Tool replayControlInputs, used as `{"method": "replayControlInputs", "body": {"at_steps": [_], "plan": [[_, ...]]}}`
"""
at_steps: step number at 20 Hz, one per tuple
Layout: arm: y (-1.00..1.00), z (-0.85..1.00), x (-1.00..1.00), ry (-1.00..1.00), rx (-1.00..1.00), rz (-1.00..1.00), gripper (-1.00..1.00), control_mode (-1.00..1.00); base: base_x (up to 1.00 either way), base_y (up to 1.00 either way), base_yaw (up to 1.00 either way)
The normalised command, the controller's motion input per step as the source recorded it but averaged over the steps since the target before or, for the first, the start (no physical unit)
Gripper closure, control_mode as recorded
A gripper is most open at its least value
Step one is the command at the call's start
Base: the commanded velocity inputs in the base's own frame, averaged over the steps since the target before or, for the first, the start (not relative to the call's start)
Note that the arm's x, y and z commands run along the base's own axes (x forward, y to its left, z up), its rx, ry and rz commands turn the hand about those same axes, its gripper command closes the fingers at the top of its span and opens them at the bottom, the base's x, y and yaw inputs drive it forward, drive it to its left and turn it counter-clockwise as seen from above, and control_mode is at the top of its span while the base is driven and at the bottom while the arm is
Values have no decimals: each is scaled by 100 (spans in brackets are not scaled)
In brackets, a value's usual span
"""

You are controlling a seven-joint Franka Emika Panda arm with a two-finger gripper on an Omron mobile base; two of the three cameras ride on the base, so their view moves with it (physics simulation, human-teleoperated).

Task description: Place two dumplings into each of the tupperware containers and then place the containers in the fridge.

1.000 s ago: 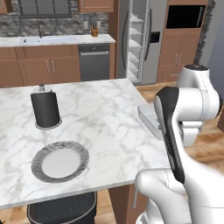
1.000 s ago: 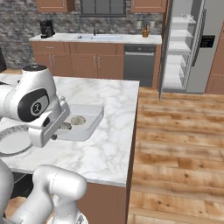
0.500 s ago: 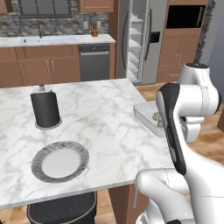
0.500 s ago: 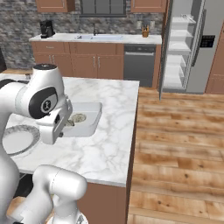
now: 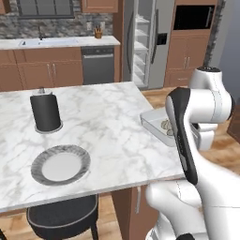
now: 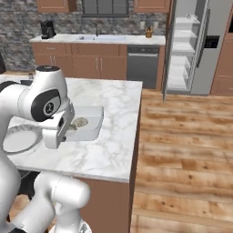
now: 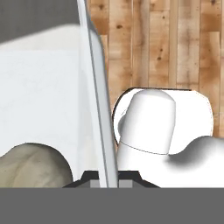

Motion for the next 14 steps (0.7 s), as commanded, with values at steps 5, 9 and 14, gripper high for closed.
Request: {"method": "replayControlInputs", "body": {"at_steps": [5, 9, 14], "plan": [[0, 0, 0, 0, 0, 0, 100, 100, -86, -99, -20], [0, 0, 0, 0, 0, 0, 100, 100, -20, -100, -23], [0, 0, 0, 0, 0, 0, 100, 100, 2, -100, -11]]}}
